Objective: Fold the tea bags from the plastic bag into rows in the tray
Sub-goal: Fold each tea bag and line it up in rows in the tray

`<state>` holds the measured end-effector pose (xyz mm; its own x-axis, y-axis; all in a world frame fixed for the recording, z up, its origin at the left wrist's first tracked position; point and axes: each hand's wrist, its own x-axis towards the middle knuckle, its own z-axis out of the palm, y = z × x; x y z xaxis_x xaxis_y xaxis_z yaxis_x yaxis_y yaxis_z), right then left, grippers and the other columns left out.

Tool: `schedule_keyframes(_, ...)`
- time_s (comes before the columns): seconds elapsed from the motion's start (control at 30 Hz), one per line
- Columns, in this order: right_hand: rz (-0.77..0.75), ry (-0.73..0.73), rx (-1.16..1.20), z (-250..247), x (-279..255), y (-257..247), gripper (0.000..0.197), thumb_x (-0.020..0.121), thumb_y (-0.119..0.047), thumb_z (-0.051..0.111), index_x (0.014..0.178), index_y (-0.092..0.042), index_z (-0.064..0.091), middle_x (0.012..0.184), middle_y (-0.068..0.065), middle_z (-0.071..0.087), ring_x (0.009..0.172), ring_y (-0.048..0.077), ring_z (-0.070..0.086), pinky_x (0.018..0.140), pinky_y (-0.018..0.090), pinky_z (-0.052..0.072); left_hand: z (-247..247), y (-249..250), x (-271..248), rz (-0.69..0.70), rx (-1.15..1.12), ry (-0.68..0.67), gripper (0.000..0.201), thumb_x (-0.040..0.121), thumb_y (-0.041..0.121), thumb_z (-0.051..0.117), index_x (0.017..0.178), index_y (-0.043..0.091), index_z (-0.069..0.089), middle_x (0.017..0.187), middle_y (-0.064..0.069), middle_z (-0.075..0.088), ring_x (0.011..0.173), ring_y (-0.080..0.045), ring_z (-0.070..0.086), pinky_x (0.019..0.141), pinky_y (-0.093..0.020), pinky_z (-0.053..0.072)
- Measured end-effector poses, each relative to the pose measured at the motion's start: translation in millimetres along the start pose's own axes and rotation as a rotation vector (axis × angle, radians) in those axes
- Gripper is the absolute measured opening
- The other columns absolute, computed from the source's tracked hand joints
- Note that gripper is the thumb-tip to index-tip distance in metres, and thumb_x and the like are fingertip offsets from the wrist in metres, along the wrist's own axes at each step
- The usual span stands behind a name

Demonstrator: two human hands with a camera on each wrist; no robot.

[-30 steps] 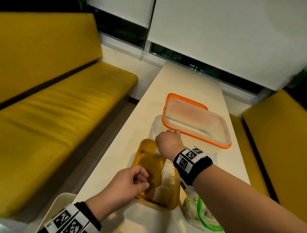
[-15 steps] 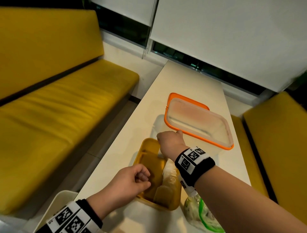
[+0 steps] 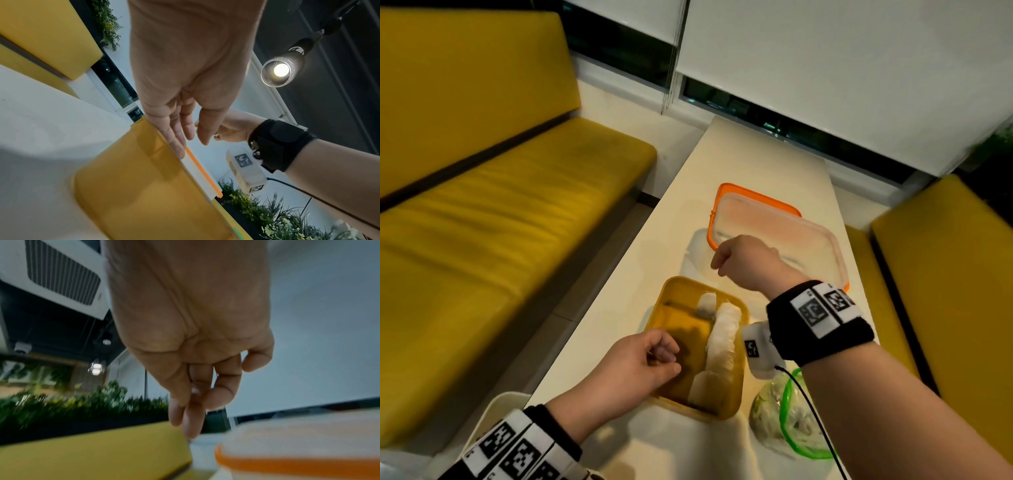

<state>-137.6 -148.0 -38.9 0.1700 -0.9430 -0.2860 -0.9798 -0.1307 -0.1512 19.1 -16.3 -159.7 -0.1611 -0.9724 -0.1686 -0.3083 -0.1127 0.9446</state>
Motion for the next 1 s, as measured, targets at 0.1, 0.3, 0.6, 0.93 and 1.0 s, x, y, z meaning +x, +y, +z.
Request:
schedule_keyframes(0.1, -0.017, 0.132, 0.192, -26, -31, 20, 0.031, 0.087, -0.009, 0.052, 0.073, -0.034, 0.063, 0.097, -0.006, 0.068, 0.102, 0.02, 0.056, 0.098, 0.042, 0.042, 0, 4, -2, 0.014, 0.049, -0.003, 0.016, 0.078, 0.019, 0.074, 0.085, 0.03, 0.066, 0.083, 0.007, 0.07, 0.076, -0.008, 0.065, 0.077, -0.033, 0.055)
schedule_keyframes(0.3, 0.038, 0.247, 0.328, 1, -128, 101, 0.023, 0.084, -0.006, 0.057, 0.092, -0.024, 0.07, 0.08, -0.016, 0.065, 0.075, 0.001, 0.056, 0.061, 0.003, 0.04, 5, 17, 0, 0.017, 0.07, -0.041, 0.017, 0.078, 0.018, 0.075, 0.085, 0.031, 0.067, 0.081, 0.008, 0.07, 0.08, -0.014, 0.067, 0.079, -0.042, 0.055)
schedule_keyframes(0.6, 0.355, 0.091, -0.089, 110, -160, 154, 0.029, 0.085, -0.037, 0.053, 0.114, -0.031, 0.058, 0.111, -0.009, 0.062, 0.11, 0.02, 0.05, 0.085, 0.039, 0.029, 64, 53, 6, 0.099, 0.23, -0.149, 0.015, 0.079, 0.026, 0.073, 0.087, 0.033, 0.063, 0.089, 0.013, 0.069, 0.085, -0.005, 0.065, 0.076, -0.025, 0.055)
schedule_keyframes(0.93, 0.325, 0.085, 0.047, 124, -144, 152, 0.034, 0.084, -0.03, 0.045, 0.116, -0.028, 0.056, 0.118, -0.003, 0.058, 0.113, 0.024, 0.047, 0.086, 0.041, 0.027, 117, 70, 15, 0.179, 0.281, -0.3, 0.02, 0.079, 0.015, 0.073, 0.087, 0.03, 0.062, 0.088, 0.008, 0.066, 0.079, -0.001, 0.063, 0.071, -0.019, 0.053)
schedule_keyframes(1.0, 0.377, 0.043, 0.162, 125, -140, 148, 0.036, 0.083, -0.033, 0.044, 0.115, -0.027, 0.059, 0.119, -0.002, 0.059, 0.116, 0.024, 0.046, 0.091, 0.043, 0.027, 122, 70, 17, 0.18, 0.29, -0.313, 0.02, 0.078, 0.016, 0.072, 0.085, 0.032, 0.061, 0.088, 0.009, 0.066, 0.078, 0.001, 0.064, 0.071, -0.02, 0.054)
